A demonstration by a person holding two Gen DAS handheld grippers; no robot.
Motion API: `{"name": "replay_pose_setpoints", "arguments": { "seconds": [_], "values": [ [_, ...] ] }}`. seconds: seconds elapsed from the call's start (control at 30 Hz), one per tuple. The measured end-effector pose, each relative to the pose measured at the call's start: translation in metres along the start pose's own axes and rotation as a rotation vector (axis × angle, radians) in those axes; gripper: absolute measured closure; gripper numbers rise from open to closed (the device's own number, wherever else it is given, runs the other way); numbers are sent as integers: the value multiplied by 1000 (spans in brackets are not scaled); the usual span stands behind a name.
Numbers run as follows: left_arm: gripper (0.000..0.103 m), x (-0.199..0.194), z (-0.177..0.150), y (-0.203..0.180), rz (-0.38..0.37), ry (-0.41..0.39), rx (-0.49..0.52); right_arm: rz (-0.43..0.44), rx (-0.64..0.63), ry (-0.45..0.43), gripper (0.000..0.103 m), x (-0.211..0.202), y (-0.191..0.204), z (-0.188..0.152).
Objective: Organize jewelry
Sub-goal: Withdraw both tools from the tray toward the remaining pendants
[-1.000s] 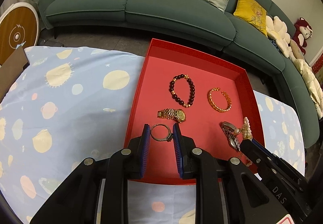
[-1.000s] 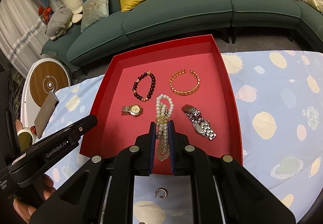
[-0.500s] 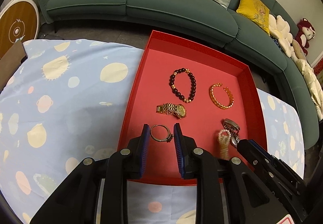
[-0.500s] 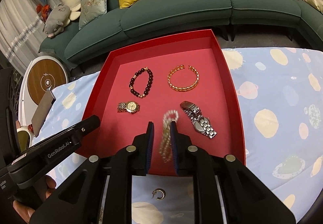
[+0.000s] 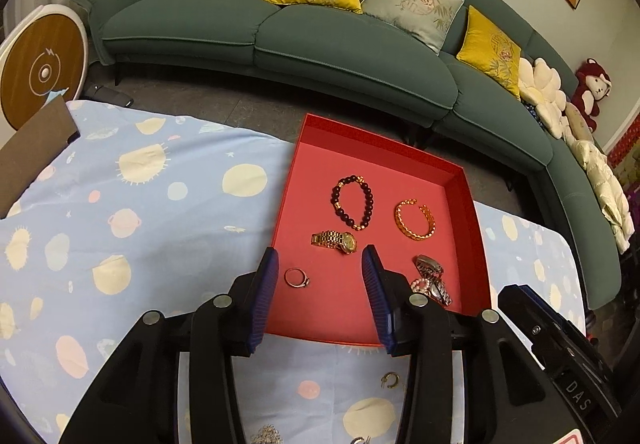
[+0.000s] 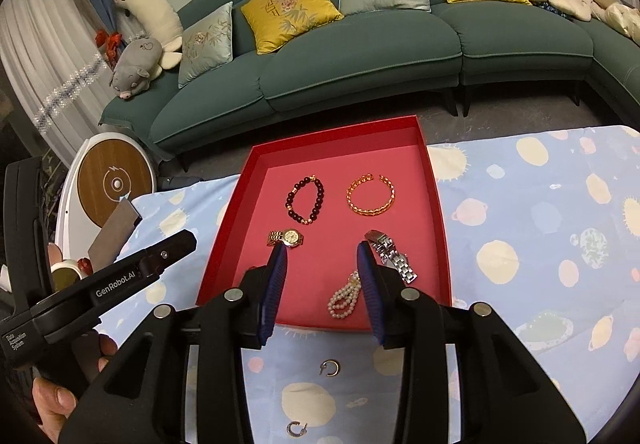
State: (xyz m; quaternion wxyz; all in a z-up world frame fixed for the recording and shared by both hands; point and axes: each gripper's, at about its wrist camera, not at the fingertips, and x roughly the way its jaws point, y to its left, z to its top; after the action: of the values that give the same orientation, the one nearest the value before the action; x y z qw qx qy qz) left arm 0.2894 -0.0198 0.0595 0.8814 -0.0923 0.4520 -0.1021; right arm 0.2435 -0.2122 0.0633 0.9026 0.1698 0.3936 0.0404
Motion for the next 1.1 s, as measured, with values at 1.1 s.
{"name": "replay_pose_setpoints", "arguments": {
  "seconds": [1.1],
  "values": [
    [46,-13,-162,55,76,47,131,-126,30,128,58,-49,-79,-188]
  ]
}}
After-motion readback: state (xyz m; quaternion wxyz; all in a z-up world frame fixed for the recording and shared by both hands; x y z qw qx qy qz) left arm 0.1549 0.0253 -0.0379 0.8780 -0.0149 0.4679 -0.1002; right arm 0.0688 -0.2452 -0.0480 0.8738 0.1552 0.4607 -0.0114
